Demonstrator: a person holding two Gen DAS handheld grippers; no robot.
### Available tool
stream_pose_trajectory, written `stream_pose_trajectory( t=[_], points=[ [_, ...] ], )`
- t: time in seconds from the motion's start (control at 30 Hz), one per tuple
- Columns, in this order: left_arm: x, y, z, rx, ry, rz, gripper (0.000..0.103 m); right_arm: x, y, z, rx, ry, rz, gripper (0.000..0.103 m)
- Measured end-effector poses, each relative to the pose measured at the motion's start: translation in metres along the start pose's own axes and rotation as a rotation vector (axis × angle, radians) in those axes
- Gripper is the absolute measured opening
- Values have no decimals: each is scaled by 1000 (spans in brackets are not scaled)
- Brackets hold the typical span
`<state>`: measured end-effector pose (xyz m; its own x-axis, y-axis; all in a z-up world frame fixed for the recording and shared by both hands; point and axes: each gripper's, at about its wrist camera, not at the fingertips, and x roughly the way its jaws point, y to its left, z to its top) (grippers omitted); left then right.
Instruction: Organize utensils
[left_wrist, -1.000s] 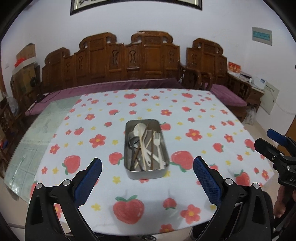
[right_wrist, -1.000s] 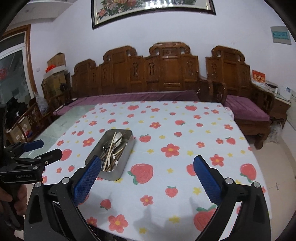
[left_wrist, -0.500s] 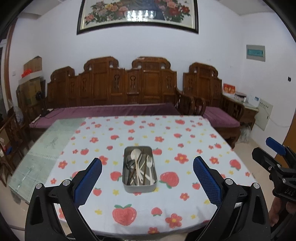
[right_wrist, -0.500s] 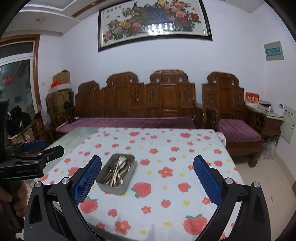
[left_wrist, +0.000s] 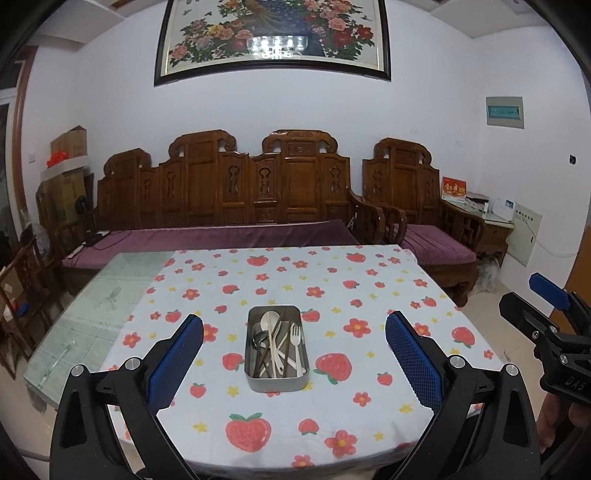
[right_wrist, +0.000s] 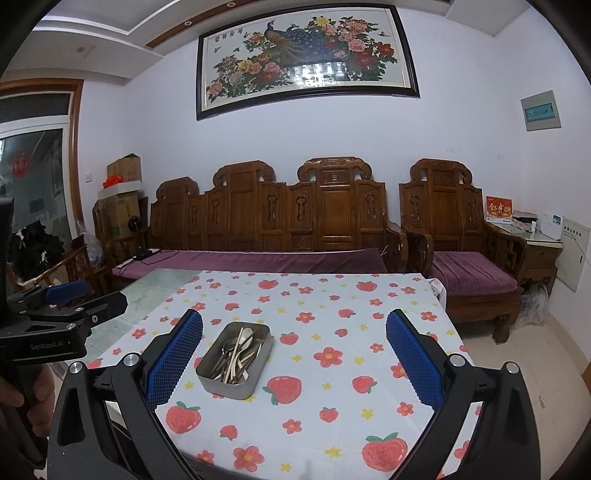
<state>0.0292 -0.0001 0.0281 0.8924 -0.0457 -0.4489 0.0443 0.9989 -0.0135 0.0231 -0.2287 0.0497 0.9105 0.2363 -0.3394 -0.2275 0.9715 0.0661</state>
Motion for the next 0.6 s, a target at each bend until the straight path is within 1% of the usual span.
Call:
stream_pose_trajectory(
  t=[0.6],
  points=[
    [-2,-2,-1,-1,0,2,95,-1,0,0,2,6,-3,100]
  ],
)
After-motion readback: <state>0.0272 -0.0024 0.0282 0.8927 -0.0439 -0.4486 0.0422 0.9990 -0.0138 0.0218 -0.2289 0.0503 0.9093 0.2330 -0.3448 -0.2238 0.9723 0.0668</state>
